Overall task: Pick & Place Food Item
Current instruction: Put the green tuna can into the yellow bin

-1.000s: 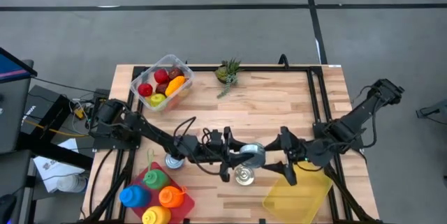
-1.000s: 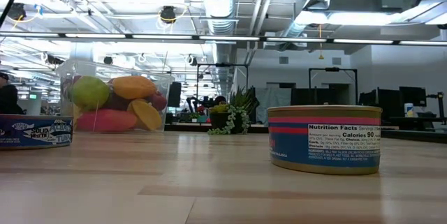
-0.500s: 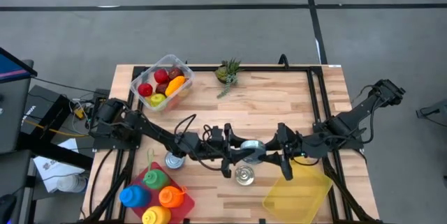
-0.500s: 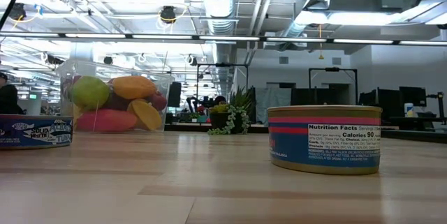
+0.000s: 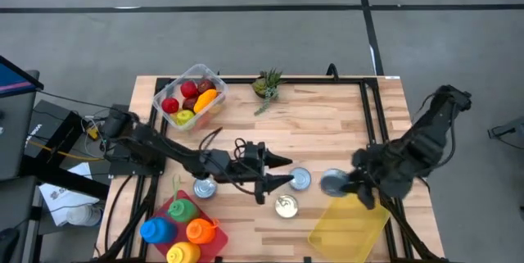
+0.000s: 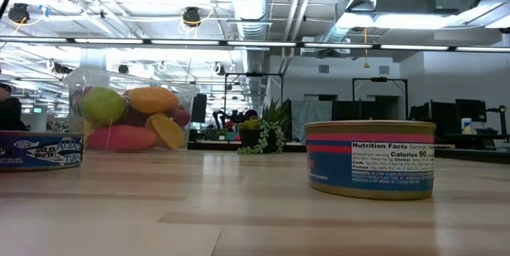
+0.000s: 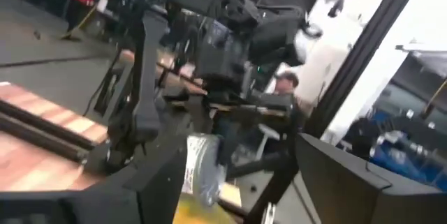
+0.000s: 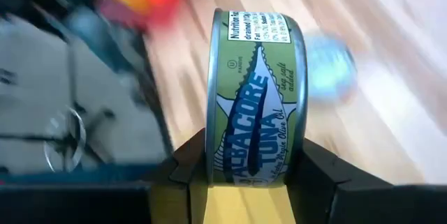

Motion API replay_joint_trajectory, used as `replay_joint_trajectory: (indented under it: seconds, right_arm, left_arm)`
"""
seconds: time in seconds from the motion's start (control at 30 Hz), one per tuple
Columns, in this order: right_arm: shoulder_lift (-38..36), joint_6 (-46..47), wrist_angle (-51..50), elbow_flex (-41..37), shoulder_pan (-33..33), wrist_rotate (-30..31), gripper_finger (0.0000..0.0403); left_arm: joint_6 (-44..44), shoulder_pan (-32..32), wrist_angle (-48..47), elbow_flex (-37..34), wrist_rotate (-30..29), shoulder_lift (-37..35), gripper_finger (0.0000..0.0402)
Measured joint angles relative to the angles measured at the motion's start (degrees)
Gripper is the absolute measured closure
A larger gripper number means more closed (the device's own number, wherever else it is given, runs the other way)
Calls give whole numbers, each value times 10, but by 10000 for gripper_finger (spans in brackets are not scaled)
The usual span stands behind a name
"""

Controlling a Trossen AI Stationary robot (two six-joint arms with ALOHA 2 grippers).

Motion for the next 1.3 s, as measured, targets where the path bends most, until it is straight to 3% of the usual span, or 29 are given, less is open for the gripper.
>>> replay_joint_trajectory:
  seconds: [0.13, 0.27, 0.37, 0.8, 1.07, 1.3]
  right_arm:
    - [15, 67, -48, -8, 78, -89, 266]
    - [42, 55, 19, -50, 106, -184, 266]
    - [54, 56, 79, -98, 112, -221, 266]
    - [54, 26, 472, -308, 75, -332, 266]
    - [56, 21, 507, -344, 51, -337, 266]
    - [116, 3, 527, -346, 48, -365, 266]
  left_arm:
    - [-2, 0, -86, 0, 0, -68, 135]
    - [8, 0, -130, 0, 0, -125, 145]
    - [16, 0, -152, 0, 0, -159, 154]
    - [66, 0, -175, 0, -1, -202, 172]
    - [67, 0, -188, 0, -1, -202, 174]
    - [67, 0, -187, 0, -1, -202, 179]
